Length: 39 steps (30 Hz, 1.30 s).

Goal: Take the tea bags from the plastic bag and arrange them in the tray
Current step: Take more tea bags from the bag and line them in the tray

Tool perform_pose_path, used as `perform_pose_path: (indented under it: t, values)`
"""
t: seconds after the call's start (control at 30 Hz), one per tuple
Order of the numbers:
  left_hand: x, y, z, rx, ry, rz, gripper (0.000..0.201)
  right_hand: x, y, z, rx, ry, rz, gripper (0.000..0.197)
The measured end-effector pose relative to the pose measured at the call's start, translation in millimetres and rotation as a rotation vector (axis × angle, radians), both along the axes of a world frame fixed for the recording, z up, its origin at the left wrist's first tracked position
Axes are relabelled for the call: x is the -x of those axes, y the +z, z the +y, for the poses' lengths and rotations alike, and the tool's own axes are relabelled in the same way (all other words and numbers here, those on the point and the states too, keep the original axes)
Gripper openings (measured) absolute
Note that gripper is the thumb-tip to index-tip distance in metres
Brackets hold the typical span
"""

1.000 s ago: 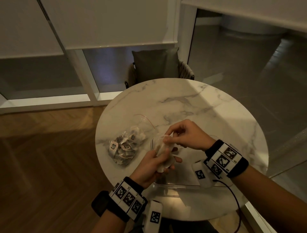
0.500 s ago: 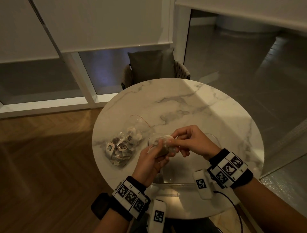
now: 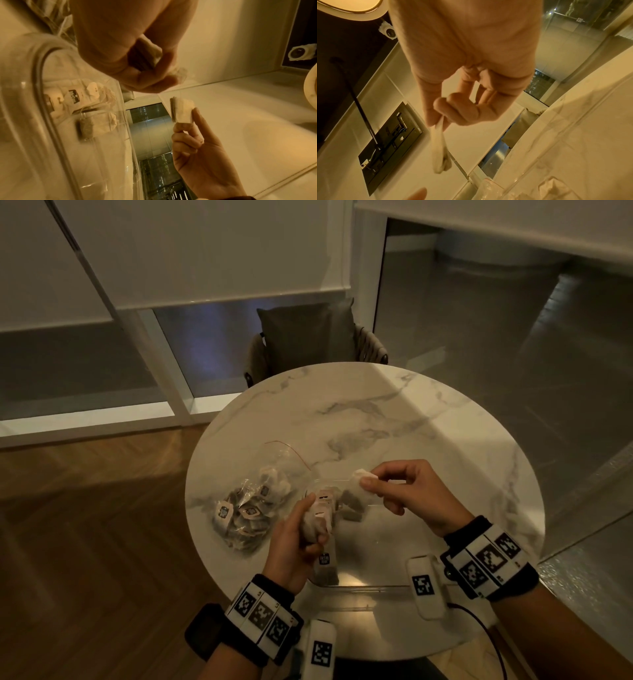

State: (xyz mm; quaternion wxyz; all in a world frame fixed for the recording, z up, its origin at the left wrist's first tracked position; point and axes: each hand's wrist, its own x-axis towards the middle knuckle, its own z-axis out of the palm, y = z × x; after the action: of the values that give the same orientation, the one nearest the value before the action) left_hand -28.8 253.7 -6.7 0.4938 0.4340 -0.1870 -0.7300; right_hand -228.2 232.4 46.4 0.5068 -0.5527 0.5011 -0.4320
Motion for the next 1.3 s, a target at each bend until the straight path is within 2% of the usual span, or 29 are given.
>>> perform_pose_path:
  t: [0.1,0.2,0.3,0.43,0.6,0.77,0.93,1.07,1.3]
  values:
    - [-2.4,-6.3,-5.6,-0.061,-0.013,0.042,0.041,-1.5,-3.9,-1.7,-0.02,-0.021,0.017,0.019]
    - [-2.4,-11.2,-9.4,-0.04,-0.02,-0.025,0.034,-4.9,-4.7,-1.7,-0.049,-0.004,0.016,0.019]
    - [2.1,-4.8,-6.8,0.079,-0.035,-0.144,0.017,-8.5,-3.9,-1.5,-0.082,0.012,-0.016,0.015]
    - [12.1,3.1,-2.3,0.21,-0.048,-0.199,0.026,-10.8,-2.2,-1.3,-0.143,0.025,-0.029,0.014]
    - [16.5,5.1,-6.4,0.25,-0.035,-0.203,0.012,-9.1,-5.6,2.3,-0.152,0.044,0.013,0.012]
    - [19.8,7.7,-6.6,0.37,-0.006,-0.291,0.013,-7.0,-10.4,5.9,-0.003,-0.018,0.131,0.012]
    - [20.3,2.0,-6.5,0.382,0.036,-0.331,0.027,-10.8,-16.3,5.5,0.06,-0.077,0.068,0.009]
    - [16.7,-3.4,-6.1,0.376,0.052,-0.323,0.026,-12.5,-19.1,6.4,0.125,0.009,0.072,0.009]
    - [14.7,-1.6,-3.7,0.394,0.033,-0.309,0.02,-16.1,-20.0,7.2,0.156,0.039,0.08,0.007]
